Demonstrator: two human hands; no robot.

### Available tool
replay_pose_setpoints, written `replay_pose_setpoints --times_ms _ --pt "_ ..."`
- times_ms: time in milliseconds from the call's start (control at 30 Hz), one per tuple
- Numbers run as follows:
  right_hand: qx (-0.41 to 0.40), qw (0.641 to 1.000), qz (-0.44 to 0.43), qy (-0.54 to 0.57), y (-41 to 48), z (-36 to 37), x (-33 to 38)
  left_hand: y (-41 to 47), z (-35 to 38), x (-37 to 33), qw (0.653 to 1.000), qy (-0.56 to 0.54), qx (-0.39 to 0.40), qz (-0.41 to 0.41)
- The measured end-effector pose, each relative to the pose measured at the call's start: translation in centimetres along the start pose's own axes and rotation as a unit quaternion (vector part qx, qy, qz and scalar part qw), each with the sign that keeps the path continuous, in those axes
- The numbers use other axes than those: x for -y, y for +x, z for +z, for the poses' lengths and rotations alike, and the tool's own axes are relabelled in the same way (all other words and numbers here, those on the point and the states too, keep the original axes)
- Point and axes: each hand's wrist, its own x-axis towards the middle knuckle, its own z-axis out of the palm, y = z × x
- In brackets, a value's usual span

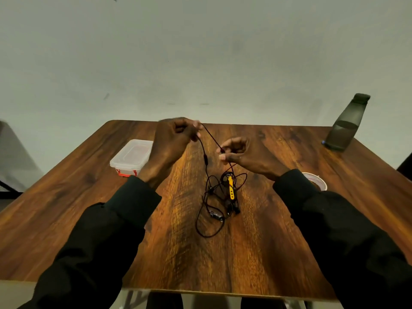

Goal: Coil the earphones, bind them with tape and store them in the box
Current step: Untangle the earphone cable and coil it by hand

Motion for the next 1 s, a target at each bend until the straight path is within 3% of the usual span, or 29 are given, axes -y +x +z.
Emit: replay_pose_setpoints --times_ms 133,200,300,367,567,800,1000 --pt "0.004 1.000 0.009 0.012 -0.6 -0.3 -1.3 0.4 -1.8 0.3 0.992 -0.117 -0.048 0.015" --pt "-0.024 0.999 -0.001 0.041 -0.7 -0.2 -1.4 0.0 -2.2 0.9 0.991 -0.127 -0.009 -0.040" --pt "-0.051 0.997 -0.010 0.061 -0.5 -0.4 -0.9 -1.0 -2.1 2.3 0.986 -0.048 0.089 -0.133" --pt "-0.049 0.997 -0.020 0.059 -0.1 -0.5 -0.4 -1.4 -1.6 2.6 0.982 -0.030 0.103 -0.153" --pt "-0.027 0.997 -0.044 0.050 0.5 -0.2 0.8 -0.3 -0.5 0.4 0.991 -0.054 0.081 -0.086" --pt "-0.048 0.994 -0.079 0.057 0.6 -0.9 1.3 1.2 -0.7 0.3 0.974 0.021 0.194 -0.110" --pt "-0.031 0.992 -0.022 0.118 -0.1 -1.6 0.2 1.7 -1.3 1.7 0.980 -0.097 0.141 -0.101"
